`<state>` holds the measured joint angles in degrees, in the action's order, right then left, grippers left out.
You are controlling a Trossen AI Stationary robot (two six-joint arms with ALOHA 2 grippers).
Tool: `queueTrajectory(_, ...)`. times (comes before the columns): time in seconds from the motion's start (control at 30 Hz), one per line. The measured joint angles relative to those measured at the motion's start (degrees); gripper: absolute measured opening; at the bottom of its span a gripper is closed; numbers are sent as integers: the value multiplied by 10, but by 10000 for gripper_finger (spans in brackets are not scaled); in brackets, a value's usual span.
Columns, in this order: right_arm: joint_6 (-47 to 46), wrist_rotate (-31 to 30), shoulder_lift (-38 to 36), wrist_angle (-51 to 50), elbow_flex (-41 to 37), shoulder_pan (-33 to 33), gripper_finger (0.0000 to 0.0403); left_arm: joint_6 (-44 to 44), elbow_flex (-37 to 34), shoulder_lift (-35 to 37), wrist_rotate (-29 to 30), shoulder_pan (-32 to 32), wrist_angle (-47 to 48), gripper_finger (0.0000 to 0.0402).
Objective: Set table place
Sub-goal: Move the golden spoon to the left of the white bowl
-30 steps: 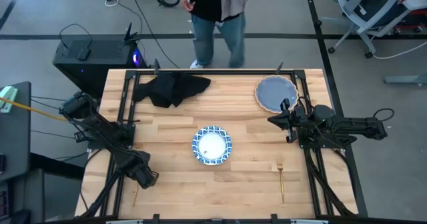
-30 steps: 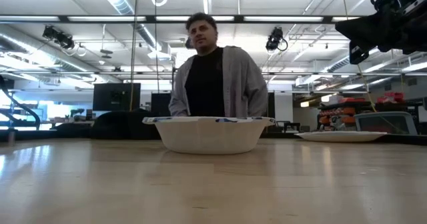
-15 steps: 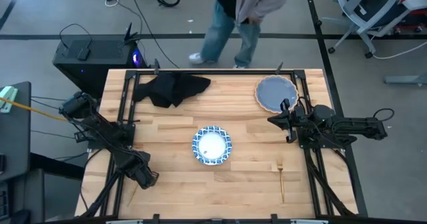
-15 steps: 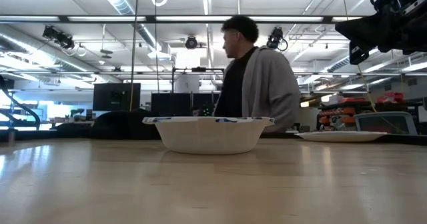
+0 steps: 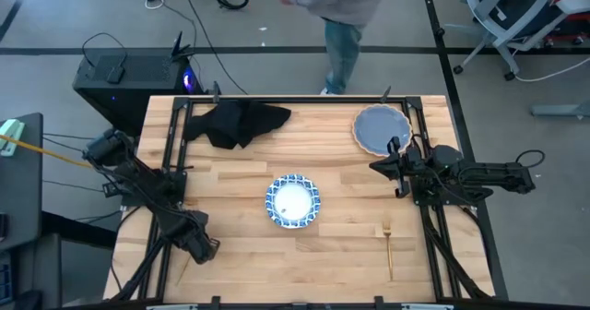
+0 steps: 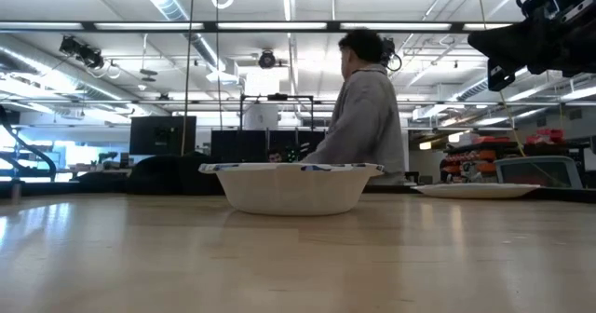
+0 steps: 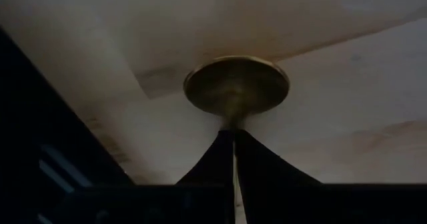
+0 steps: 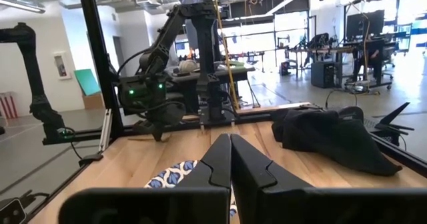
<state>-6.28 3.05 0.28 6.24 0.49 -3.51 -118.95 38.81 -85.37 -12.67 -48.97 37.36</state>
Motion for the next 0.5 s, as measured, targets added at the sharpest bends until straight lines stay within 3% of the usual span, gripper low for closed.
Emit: queueTrajectory(0.5,0,0,0,-1,0,0,7,42,5,1,5,48,-12,9)
